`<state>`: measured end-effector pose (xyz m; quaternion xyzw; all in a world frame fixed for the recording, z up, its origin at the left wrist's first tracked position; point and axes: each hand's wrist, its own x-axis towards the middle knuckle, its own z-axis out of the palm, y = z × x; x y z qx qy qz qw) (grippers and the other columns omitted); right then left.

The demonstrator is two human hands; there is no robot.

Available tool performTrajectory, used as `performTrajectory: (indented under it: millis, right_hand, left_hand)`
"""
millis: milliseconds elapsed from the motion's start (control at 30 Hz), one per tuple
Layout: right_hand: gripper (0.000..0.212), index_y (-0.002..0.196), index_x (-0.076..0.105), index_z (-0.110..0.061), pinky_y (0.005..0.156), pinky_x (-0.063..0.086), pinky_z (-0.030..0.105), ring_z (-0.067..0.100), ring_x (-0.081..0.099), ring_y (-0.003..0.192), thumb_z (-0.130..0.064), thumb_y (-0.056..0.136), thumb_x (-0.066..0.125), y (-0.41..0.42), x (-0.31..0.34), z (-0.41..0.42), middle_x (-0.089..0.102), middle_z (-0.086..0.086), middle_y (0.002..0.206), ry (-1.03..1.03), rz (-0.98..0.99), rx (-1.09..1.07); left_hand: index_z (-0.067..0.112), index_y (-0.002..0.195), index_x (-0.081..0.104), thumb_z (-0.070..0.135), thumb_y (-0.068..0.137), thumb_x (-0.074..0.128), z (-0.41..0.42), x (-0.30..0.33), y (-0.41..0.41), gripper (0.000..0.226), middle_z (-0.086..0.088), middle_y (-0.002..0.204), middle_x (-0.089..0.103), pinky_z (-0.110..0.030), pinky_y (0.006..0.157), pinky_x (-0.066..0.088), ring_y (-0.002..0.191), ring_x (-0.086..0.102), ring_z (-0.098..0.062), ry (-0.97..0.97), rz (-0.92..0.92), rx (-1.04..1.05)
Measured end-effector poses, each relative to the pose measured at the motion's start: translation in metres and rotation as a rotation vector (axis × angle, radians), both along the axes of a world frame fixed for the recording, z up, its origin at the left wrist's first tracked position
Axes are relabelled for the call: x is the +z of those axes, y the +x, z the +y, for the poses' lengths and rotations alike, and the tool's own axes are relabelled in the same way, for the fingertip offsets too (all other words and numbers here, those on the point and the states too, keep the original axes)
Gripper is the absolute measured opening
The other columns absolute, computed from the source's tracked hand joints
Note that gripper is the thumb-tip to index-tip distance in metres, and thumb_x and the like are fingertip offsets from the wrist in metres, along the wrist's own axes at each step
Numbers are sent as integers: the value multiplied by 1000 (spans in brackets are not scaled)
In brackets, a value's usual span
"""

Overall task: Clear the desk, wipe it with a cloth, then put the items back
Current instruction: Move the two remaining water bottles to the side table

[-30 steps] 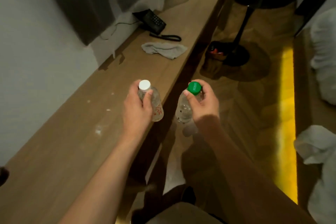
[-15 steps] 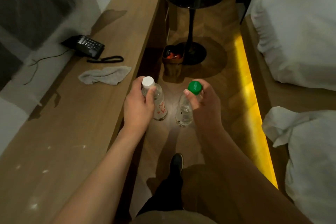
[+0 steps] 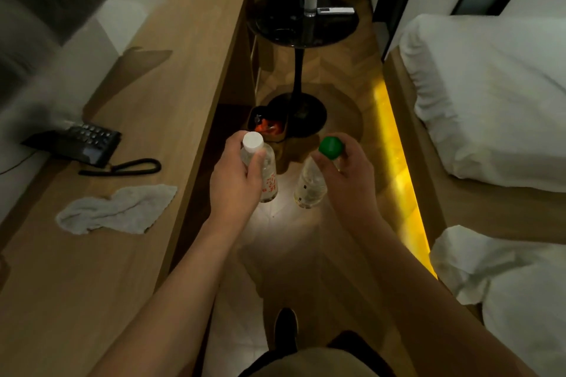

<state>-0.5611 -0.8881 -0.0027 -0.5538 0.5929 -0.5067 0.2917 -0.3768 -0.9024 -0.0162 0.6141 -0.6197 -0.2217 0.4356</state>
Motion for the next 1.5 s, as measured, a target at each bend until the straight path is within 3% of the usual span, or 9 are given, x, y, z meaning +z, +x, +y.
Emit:
performTrajectory:
  millis: [167, 333, 467, 600, 800, 967, 1133, 1367, 1500]
  right_hand:
    - [35, 123, 58, -23, 90, 52, 29, 3, 59, 104, -23, 90, 70, -29, -3, -79, 63, -11, 110, 34, -29, -42]
    - [34, 122, 58, -23, 86, 50, 24, -2, 57, 100, -26, 90, 70, -68, -14, -171, 61, -15, 106, 41, 20, -37]
    - [35, 123, 57, -22, 91, 54, 33, 5, 58, 102, -25, 90, 69, -100, -9, -250, 62, -9, 111, 51, 25, -7]
    - [35, 123, 57, -23, 96, 53, 43, 9, 57, 107, -27, 90, 69, -123, 2, -320, 61, -8, 114, 50, 2, -19]
    - [33, 121, 57, -20, 92, 54, 46, 13, 59, 104, -23, 91, 69, -150, 8, -412, 62, -4, 110, 25, -5, -8]
    - [31, 116, 54, -31, 93, 54, 44, 6, 58, 103, -22, 91, 69, -160, -2, -501, 58, -18, 104, 53, -36, 8]
    - [35, 124, 58, -23, 91, 55, 42, 6, 60, 103, -25, 91, 69, -167, -8, -607, 62, -10, 109, 71, -39, -7]
    - [33, 120, 57, -35, 91, 56, 40, 1, 58, 103, -30, 90, 70, -181, -6, -731, 59, -18, 109, 80, -63, -79]
    - [33, 119, 57, -37, 90, 56, 41, 2, 59, 103, -32, 89, 70, -195, -14, -785, 60, -17, 108, 104, -77, -96]
  left_hand:
    - [31, 134, 46, 46, 101, 51, -84, 1, -26, 37, 30, 113, 51, -20, 86, 51, 104, 55, 8, -32, 7, -42]
    - [33, 133, 46, 45, 101, 52, -179, -8, -63, 34, 29, 111, 54, -13, 81, 46, 105, 58, 0, -16, 19, -44]
    - [30, 134, 47, 42, 101, 53, -254, -4, -96, 35, 21, 119, 56, -23, 88, 49, 111, 58, -2, -3, 19, -34]
    - [37, 130, 46, 43, 100, 54, -321, 6, -120, 31, 36, 108, 51, -11, 80, 42, 106, 50, 22, -27, 32, 4]
    - [41, 125, 46, 41, 100, 55, -412, 12, -145, 27, 33, 110, 56, -26, 86, 54, 110, 58, 2, -41, 79, -28]
    - [41, 125, 47, 36, 100, 57, -501, 3, -159, 27, 37, 109, 56, -23, 82, 54, 107, 59, 7, -39, 79, -60]
    - [35, 127, 49, 35, 100, 57, -607, -4, -164, 28, 24, 111, 59, -30, 85, 58, 107, 61, 0, -18, 75, -85]
    - [35, 128, 47, 38, 99, 56, -736, 2, -177, 30, 21, 110, 59, -37, 83, 59, 103, 63, -4, -6, 54, -109]
    - [37, 129, 46, 37, 100, 57, -791, -1, -189, 31, 27, 109, 57, -33, 83, 59, 104, 61, -1, 5, 19, -108]
